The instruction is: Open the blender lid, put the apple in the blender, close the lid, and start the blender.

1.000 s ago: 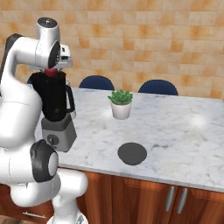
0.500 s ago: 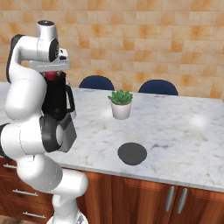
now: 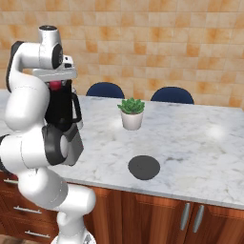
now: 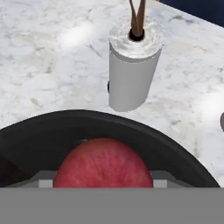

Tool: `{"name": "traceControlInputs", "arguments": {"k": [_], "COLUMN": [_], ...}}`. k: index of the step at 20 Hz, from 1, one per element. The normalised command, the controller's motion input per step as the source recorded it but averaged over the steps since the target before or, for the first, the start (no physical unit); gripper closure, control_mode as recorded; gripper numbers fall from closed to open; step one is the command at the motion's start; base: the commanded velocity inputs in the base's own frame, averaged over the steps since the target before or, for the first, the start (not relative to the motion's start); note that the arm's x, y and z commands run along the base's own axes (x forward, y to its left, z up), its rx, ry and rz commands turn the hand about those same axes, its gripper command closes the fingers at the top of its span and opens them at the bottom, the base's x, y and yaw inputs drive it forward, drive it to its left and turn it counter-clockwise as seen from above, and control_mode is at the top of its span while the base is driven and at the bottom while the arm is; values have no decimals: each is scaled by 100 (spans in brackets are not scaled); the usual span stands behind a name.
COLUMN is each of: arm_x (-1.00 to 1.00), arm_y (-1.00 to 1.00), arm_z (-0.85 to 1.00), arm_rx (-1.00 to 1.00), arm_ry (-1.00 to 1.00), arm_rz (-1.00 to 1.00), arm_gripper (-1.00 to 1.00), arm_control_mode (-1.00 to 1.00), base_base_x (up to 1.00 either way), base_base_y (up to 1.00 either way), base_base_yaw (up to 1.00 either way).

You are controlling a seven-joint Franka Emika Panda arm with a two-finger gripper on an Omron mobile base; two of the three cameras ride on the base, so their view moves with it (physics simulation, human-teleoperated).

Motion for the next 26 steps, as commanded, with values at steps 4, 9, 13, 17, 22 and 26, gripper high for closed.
{"name": "traceControlInputs", "arguments": {"k": [4, 9, 13, 17, 22, 26], "arm_x": [-15, -52, -79, -23, -1, -1], "arm_y": [-6, -21, -9, 0, 0, 0], "arm_z": [-63, -51, -63, -69, -33, -2], "arm_rx": [0, 0, 0, 0, 0, 0], "arm_ry": [0, 0, -5, 0, 0, 1], "arm_rz": [0, -1, -3, -1, 0, 0], "arm_gripper": [100, 100, 100, -100, -100, -100], "arm_control_mode": [-100, -100, -100, -100, -100, -100], "base_base_x": [0, 0, 0, 0, 0, 0], "base_base_y": [0, 0, 0, 0, 0, 0], "base_base_yaw": [0, 0, 0, 0, 0, 0]}}
